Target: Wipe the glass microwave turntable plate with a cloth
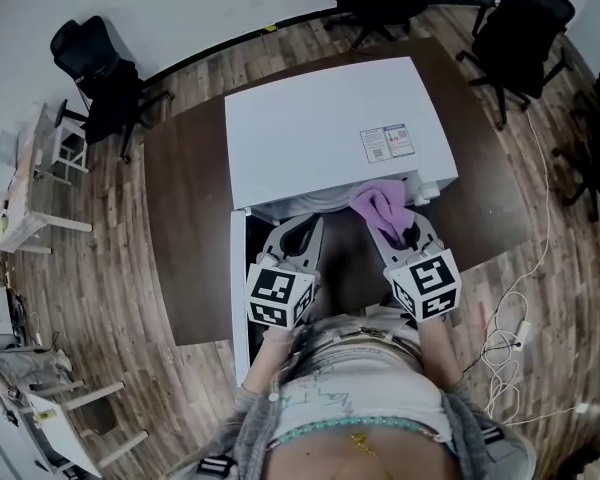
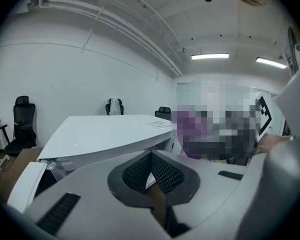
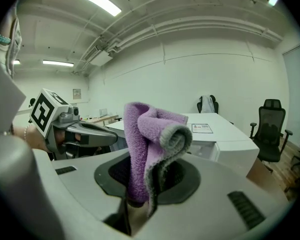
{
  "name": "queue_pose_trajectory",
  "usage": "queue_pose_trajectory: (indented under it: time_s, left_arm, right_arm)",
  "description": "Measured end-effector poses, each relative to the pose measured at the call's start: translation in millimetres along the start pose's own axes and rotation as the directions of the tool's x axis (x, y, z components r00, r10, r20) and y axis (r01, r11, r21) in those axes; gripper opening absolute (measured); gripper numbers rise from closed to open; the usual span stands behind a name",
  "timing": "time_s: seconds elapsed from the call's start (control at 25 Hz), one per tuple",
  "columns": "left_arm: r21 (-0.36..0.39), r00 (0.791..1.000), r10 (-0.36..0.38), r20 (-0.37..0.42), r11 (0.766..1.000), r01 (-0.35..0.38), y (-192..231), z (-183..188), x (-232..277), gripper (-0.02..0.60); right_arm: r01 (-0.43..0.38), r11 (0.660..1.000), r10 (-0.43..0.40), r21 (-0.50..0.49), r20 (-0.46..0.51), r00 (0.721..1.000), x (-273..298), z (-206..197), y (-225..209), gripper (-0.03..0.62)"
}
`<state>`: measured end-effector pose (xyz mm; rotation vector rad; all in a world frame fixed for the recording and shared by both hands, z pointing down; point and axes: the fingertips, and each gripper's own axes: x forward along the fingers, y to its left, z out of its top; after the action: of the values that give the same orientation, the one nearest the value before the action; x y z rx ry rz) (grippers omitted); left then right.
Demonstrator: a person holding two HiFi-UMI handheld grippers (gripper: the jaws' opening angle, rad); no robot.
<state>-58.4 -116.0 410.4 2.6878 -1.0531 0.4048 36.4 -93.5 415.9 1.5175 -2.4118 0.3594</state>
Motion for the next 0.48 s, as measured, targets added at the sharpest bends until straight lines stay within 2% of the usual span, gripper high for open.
queue_pose_trajectory:
  time_s: [0.2, 0.48]
  left_arm:
    - [0.018, 1.0, 0.003, 0.003, 1.0, -0.004, 7.2, -2.1, 1.1, 0.011]
    - [-0.025, 1.0, 0.015, 0.007, 1.0, -0.015, 18.6, -10.7, 10.3, 0.011]
  right_arm:
    - [0.021, 1.0, -0.021, 0.0, -0.019, 1.0, 4.3, -4.1, -0.4, 0.104]
    - [0.047, 0.999, -0.047, -0.007, -0.035, 0.998, 7.8, -5.2, -12.1, 0.104]
